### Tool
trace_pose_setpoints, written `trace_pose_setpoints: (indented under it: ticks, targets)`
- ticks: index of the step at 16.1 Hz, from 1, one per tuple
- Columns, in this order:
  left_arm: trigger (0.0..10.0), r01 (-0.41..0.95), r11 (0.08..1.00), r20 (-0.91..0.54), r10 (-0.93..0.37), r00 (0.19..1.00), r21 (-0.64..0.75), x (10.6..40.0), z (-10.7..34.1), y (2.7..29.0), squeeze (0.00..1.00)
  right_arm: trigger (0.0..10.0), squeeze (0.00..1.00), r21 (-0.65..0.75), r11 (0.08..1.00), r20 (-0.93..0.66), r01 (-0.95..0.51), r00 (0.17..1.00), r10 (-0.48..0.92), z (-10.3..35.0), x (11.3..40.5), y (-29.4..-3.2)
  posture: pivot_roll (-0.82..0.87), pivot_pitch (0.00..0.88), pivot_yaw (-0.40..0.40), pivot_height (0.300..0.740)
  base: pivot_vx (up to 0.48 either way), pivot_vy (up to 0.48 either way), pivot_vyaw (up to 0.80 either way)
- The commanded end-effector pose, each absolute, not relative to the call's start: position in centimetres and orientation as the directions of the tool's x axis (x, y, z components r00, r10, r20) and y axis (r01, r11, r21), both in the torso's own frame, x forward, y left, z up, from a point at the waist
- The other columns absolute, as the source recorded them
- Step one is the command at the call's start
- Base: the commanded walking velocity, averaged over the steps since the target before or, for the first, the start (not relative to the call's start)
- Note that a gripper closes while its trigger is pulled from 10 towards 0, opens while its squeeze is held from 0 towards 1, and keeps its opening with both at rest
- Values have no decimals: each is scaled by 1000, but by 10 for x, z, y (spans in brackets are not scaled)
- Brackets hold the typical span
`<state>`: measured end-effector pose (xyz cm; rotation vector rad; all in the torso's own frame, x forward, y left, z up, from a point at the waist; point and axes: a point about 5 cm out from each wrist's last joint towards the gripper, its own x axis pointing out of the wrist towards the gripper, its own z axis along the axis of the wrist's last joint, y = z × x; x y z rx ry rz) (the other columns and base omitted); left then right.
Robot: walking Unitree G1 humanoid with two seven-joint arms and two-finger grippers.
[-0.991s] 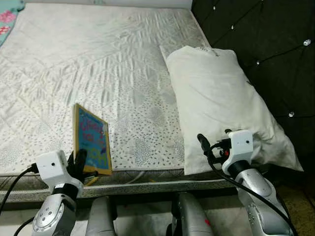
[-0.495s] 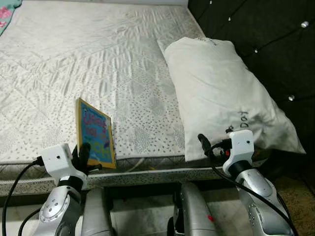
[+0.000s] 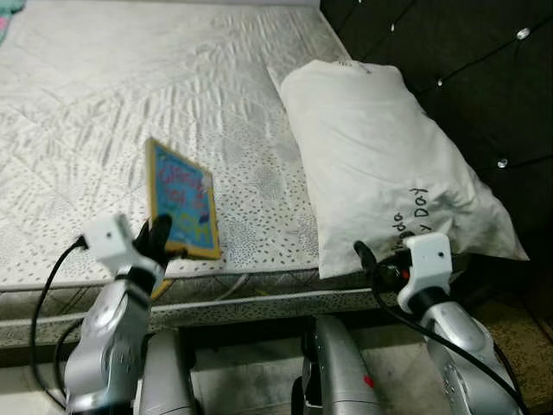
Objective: Clean up the room
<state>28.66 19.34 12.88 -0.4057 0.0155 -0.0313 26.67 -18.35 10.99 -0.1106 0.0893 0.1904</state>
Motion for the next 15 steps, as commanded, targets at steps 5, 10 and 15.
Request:
trace_pose_setpoints:
  ticks: [5, 10, 15]
  targets:
    - [10000, 87, 873, -56, -129, 990, -480, 322, 114, 189, 0, 10000, 0, -147, 976, -81, -160, 985, 150, 121, 260, -195, -126, 170, -93, 534, 0, 0, 0]
    - [10000, 121, 776, -101, -232, 968, -619, 359, 109, 172, 0, 10000, 0, -188, 973, -71, -136, 990, 125, 131, 257, -204, -170, 179, -97, 534, 0, 0, 0]
    - [10000, 147, 620, -126, -374, 919, -771, 370, 104, 140, 0, 10000, 0, -221, 966, -57, -131, 991, 121, 138, 256, -206, -207, 184, -95, 534, 0, 0, 0]
